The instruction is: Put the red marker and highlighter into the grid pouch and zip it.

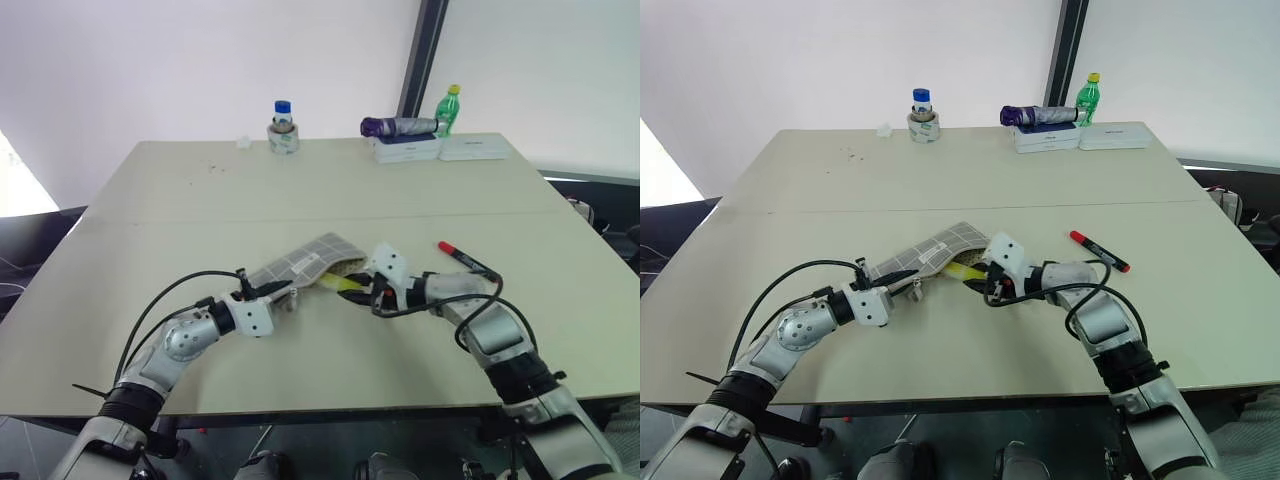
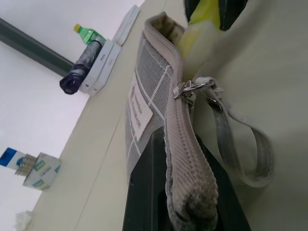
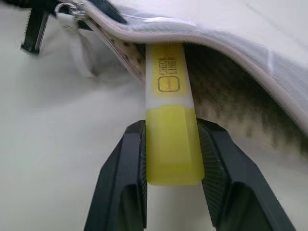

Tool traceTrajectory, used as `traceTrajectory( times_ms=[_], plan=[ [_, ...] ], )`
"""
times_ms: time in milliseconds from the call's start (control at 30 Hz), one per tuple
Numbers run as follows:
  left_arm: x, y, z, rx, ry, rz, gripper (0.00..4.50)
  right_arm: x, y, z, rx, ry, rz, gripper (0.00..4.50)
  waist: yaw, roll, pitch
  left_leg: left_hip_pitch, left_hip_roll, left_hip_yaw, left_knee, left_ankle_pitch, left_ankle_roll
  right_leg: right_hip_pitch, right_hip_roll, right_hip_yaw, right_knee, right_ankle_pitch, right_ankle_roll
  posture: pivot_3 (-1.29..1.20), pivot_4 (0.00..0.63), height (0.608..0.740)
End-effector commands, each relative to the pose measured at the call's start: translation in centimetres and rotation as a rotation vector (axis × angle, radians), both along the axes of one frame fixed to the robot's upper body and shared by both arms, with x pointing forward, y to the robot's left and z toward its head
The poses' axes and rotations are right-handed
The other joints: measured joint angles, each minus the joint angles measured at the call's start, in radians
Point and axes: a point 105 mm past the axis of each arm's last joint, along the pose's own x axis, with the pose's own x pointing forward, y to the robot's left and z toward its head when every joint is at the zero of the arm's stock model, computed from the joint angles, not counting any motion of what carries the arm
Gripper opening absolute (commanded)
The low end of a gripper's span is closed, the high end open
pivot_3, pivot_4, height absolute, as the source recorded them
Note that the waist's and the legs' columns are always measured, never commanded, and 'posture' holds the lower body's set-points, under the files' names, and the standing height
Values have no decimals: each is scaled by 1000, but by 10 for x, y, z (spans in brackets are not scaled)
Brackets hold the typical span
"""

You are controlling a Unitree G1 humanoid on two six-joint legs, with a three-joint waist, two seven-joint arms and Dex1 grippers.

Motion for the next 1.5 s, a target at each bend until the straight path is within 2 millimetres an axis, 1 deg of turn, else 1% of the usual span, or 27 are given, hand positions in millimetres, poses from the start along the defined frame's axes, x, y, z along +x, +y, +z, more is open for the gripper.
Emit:
traceTrajectory(
  times_ms=[33,100,167,233,300,400,500,533,600,667,700,767,867,967,1033,1133,1233,1300,1333,1433,1500],
  plan=[
    [-7,-16,22,-4,-77,-98,0,-4,18,12,-126,-190,168,914,1,0,0,0,0,0,0,0,0,0,0,0,0,0,0,0,150,740],
    [-10,-16,21,5,-74,-113,0,0,19,10,-195,-241,197,914,-1,0,0,0,0,1,0,1,-2,0,0,0,0,0,0,0,150,740],
    [-14,-14,16,29,-65,-131,0,3,22,10,-259,-319,236,914,-2,0,0,0,0,2,1,3,-5,0,0,0,0,0,0,0,150,740],
    [-18,-14,14,37,-62,-146,0,3,27,11,-246,-334,258,914,-2,0,0,0,0,2,1,3,-5,0,0,0,0,0,0,0,150,740],
    [-20,-14,16,30,-72,-157,0,3,28,7,-264,-359,279,914,-2,0,0,0,0,2,1,4,-6,0,0,0,0,0,0,0,150,740],
    [-20,-15,18,24,-78,-161,0,8,24,0,-304,-397,283,914,0,0,0,0,0,2,1,4,-6,0,0,0,1,0,0,0,150,740],
    [-17,-11,18,26,-73,-141,0,9,22,4,-238,-369,256,914,0,0,0,0,0,2,2,4,-6,0,0,0,1,0,0,0,150,740],
    [-15,-9,17,29,-67,-127,0,9,21,7,-202,-352,243,1957,0,0,0,0,0,2,2,4,-6,0,0,0,1,0,0,0,150,740],
    [-13,-6,15,27,-58,-111,0,9,16,11,-182,-353,222,2889,0,0,0,0,0,2,2,4,-6,0,1,0,1,0,0,0,150,740],
    [-13,-5,14,26,-55,-104,0,4,13,12,-157,-327,216,3943,0,0,0,0,0,2,2,4,-6,0,1,0,1,0,0,0,150,740],
    [-13,-4,14,16,-51,-95,0,0,10,13,-150,-307,221,4379,1,0,0,0,0,2,2,4,-6,0,1,0,1,0,0,0,150,740],
    [-12,-1,12,-1,-40,-76,0,-10,1,14,-129,-238,220,4379,3,0,0,0,0,2,2,4,-6,1,0,0,1,0,0,0,150,740],
    [-11,1,11,-25,-26,-54,0,-19,-10,20,-88,-183,191,4379,1,0,0,0,0,1,2,4,-6,1,0,1,1,0,0,0,150,740],
    [-12,2,9,-24,-20,-53,0,-31,-25,27,20,-64,130,4379,1,0,0,0,0,0,2,2,-4,1,0,0,1,0,0,0,150,740],
    [-12,2,8,-25,-15,-50,0,-39,-36,30,75,-24,92,4379,2,0,0,0,0,0,2,1,-2,1,0,0,1,0,0,0,150,740],
    [-11,2,7,-27,-14,-47,0,-37,-56,39,212,10,-57,4379,3,0,0,0,0,-1,2,1,-1,1,0,0,1,0,0,0,150,740],
    [-10,2,7,-37,-16,-41,0,-26,-88,42,341,-50,-282,4379,4,0,0,1,0,-1,3,1,-1,2,0,0,1,0,0,0,150,740],
    [-10,2,5,-38,-13,-38,0,-22,-105,35,350,-129,-427,4379,4,0,0,1,0,-1,3,1,-1,2,0,0,1,0,0,0,150,740],
    [-10,2,3,-37,-8,-36,0,-25,-108,28,383,-136,-484,4379,4,0,0,1,0,-1,3,1,-1,2,0,0,1,0,0,0,150,740],
    [-11,2,-1,-38,-1,-36,0,-28,-120,11,401,-164,-644,4379,3,-1,0,1,0,-2,2,1,-2,3,0,0,1,0,0,0,150,740],
    [-12,1,-2,-38,3,-39,0,-25,-135,3,368,-206,-761,4379,0,0,0,1,0,-1,2,2,-4,3,0,0,1,0,0,0,150,740]
  ],
)
